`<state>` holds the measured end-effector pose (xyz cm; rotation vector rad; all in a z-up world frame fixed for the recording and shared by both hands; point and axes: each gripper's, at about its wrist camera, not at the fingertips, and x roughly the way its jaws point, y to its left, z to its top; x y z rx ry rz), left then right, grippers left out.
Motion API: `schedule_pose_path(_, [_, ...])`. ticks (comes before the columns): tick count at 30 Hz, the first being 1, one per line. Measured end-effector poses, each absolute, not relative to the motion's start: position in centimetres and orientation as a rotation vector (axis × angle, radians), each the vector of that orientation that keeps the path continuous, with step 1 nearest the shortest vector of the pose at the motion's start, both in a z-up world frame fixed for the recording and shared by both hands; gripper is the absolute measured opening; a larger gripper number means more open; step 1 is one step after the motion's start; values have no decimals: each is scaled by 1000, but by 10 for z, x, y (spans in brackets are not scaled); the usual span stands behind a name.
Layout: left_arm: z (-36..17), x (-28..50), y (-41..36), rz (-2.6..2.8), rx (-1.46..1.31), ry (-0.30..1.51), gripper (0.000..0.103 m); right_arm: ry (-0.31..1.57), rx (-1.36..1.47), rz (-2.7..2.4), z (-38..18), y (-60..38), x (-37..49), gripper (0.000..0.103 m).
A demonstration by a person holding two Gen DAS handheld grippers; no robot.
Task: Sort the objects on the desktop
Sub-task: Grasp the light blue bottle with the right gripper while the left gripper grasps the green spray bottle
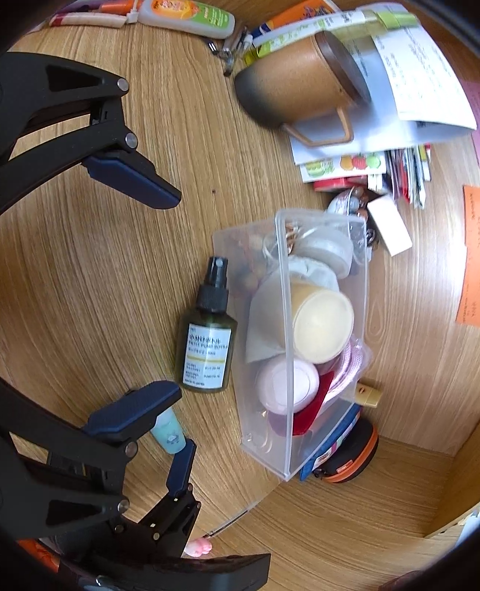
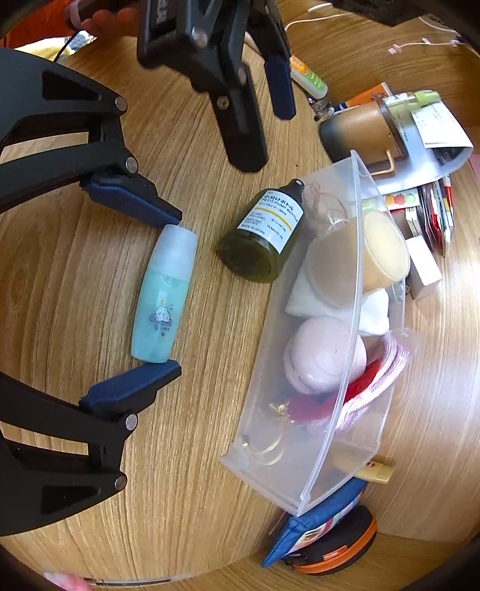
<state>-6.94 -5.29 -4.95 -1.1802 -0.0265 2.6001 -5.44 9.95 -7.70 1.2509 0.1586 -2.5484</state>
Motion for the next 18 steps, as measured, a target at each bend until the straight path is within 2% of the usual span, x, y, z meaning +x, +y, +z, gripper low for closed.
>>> schedule_pose_path(18, [-69, -114, -16, 2506, -1333, 12, 95, 20, 1187, -2651, -50, 166, -65, 71])
